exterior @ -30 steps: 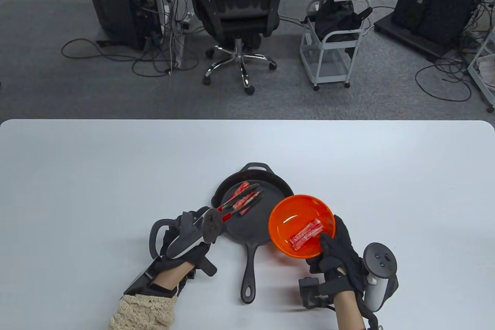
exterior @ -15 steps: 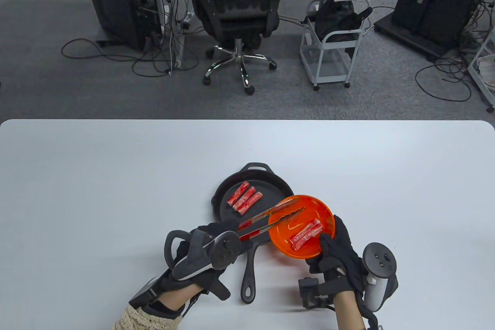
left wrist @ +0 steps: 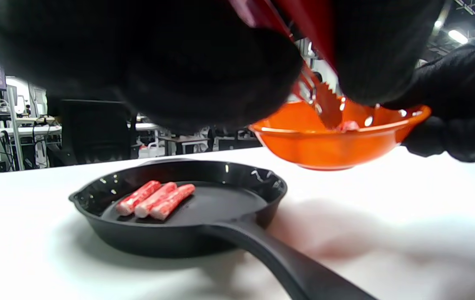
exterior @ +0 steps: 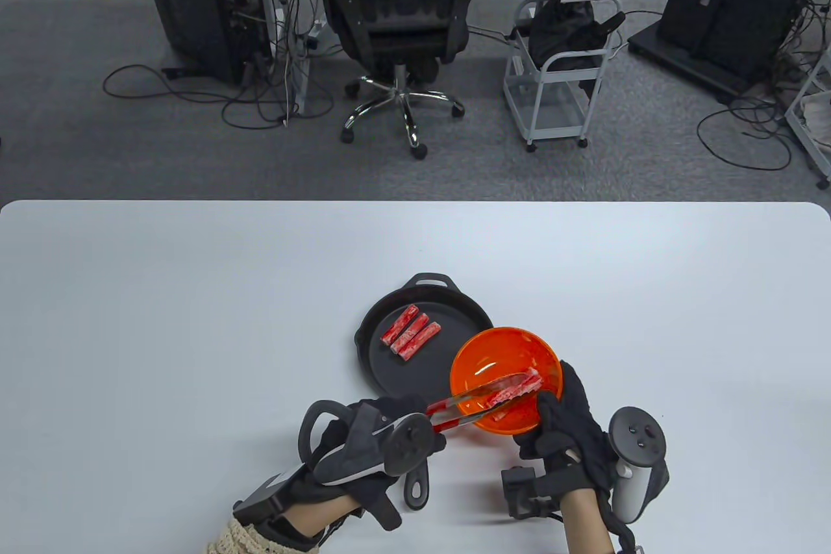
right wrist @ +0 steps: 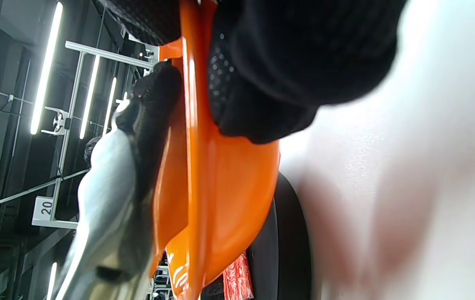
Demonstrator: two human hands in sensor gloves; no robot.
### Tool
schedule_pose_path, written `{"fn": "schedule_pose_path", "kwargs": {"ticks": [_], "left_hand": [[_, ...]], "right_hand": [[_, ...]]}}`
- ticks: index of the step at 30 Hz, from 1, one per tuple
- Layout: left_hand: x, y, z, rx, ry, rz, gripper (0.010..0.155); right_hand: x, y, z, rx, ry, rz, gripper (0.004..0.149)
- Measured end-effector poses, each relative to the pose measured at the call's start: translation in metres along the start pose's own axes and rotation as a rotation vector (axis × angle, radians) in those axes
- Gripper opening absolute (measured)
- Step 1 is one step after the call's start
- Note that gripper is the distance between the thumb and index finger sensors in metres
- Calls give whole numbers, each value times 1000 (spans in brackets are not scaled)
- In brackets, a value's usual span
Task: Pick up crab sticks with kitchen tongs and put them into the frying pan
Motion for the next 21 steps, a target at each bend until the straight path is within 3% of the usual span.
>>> {"fn": "schedule_pose_path", "kwargs": {"ticks": [21], "left_hand": [[0, 2, 0, -21, 17, 14, 72]], "right_hand": [[0, 1, -1, -6, 5, 7, 63]]}}
Point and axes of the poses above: the tracker on the back of each hand, its own x axis roughly to the little-finger side, its own z axis roughly from the wrist to the fingertips, y = z × x, the point moved 5 cm from there along z, roughly from the wrist to the fingertips, and after that the axes turned 3 degrees about x, right-handed, at the moved point
